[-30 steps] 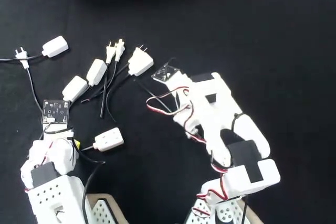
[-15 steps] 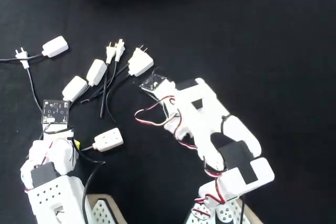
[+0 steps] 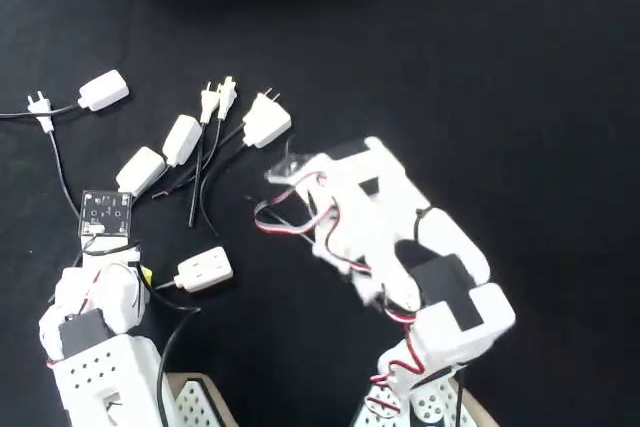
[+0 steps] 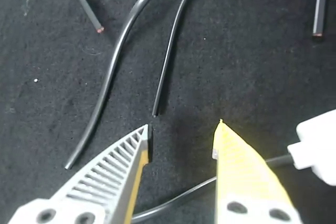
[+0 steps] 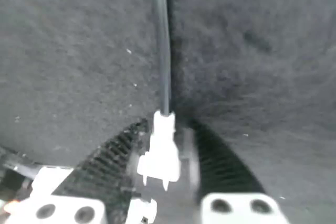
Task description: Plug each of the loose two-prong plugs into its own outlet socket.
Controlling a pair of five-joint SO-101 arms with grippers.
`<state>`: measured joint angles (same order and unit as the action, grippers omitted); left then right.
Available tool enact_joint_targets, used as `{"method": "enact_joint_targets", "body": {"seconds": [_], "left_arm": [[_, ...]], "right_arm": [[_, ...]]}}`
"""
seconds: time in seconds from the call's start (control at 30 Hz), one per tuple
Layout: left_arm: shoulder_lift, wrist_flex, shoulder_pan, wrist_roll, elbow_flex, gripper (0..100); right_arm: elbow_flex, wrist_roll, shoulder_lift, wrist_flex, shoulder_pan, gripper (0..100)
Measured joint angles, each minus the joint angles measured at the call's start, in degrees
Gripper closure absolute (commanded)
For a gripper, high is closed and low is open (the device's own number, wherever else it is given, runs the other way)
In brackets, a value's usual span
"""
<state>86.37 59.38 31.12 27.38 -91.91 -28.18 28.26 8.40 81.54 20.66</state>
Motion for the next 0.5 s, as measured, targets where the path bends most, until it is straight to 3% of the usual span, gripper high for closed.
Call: {"method": "enact_joint_targets", "body": {"seconds": [0.17,0.5], "left_arm": [[0.00,0.00,0.00,0.00,0.00,80],[0.00,0.00,0.00,0.00,0.00,80]], "right_arm": [[3.69,5.10,0.00,8.09,-3.60,73.0],[0.00,11.08,-2.11,7.56,-7.12,73.0]]}}
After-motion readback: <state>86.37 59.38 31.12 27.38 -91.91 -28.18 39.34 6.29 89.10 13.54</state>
